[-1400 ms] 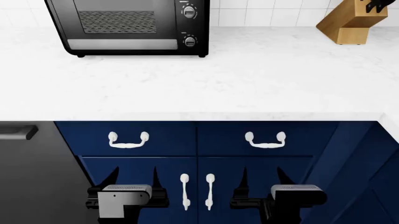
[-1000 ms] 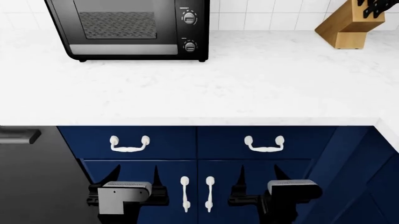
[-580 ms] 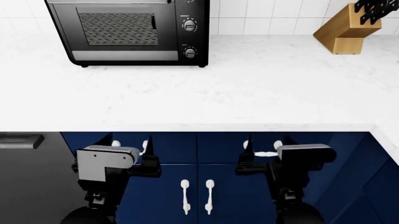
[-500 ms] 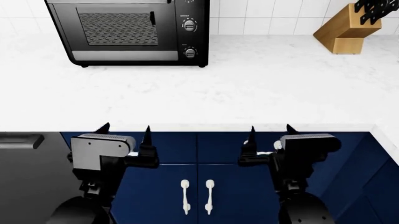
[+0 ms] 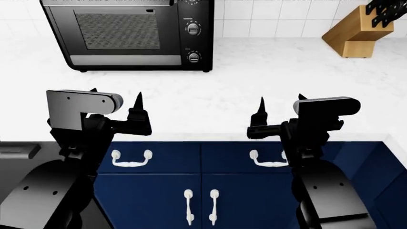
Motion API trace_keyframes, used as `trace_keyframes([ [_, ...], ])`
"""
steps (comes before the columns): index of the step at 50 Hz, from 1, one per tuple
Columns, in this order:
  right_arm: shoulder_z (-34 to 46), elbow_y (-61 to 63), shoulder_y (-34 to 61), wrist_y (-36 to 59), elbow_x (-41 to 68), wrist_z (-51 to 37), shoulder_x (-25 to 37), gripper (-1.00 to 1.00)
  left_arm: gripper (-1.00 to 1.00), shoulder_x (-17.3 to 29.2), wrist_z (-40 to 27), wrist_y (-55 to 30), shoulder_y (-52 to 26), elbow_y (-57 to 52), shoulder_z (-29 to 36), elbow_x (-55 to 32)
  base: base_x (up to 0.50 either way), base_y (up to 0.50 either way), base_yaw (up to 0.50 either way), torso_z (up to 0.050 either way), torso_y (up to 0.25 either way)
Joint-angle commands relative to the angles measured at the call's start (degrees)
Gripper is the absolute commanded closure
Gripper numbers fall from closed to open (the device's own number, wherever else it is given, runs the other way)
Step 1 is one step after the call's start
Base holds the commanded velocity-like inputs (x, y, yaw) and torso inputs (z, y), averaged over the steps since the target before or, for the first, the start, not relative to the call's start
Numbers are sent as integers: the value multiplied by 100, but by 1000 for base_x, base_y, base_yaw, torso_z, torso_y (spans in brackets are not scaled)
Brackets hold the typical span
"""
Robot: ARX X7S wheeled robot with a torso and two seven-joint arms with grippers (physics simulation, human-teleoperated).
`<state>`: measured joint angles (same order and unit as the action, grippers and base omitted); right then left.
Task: Open the toaster oven door.
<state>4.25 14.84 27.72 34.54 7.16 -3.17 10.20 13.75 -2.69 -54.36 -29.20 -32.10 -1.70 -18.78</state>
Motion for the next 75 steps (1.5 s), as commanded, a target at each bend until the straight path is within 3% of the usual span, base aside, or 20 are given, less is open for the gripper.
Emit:
trace_keyframes([
  [1, 45, -10, 141, 132, 76, 8, 27, -100, -100, 95, -49, -336, -208, -126, -50, -102, 266, 0, 0, 0, 0],
  [23, 71, -136, 103, 21, 200, -6, 43, -100, -100, 176, -75, -293, -264, -106, 54, -114, 266, 0, 0, 0, 0],
  [29, 100, -127, 124, 47, 217, -7, 70, -100, -100, 375, -35, -229, -356, -39, 307, 28, 268, 0, 0, 0, 0],
  [39, 78, -248, 114, -102, 285, -20, 28, -100, -100, 1613, 488, -112, -1172, 216, 1481, 700, 159, 0, 0, 0, 0],
  [48, 116, -429, 62, -279, 312, -19, 5, -100, -100, 3106, 1673, 115, -2725, 537, 3454, 1770, 0, 0, 0, 0, 0],
  [56, 125, -442, 100, -271, 350, -32, 23, -100, -100, 3869, 2679, 1017, -3760, 958, 4753, 2777, 0, 0, 0, 0, 0],
  [64, 156, -501, 144, -331, 396, -32, 0, -100, -100, 4123, 3417, 1780, -4409, 1380, 5530, 3495, 0, 0, 0, 0, 0],
  [75, 178, -533, 211, -314, 447, -48, 19, -100, -100, 3711, 3451, 3033, -4879, 2685, 5772, 3532, 0, 0, 0, 0, 0],
])
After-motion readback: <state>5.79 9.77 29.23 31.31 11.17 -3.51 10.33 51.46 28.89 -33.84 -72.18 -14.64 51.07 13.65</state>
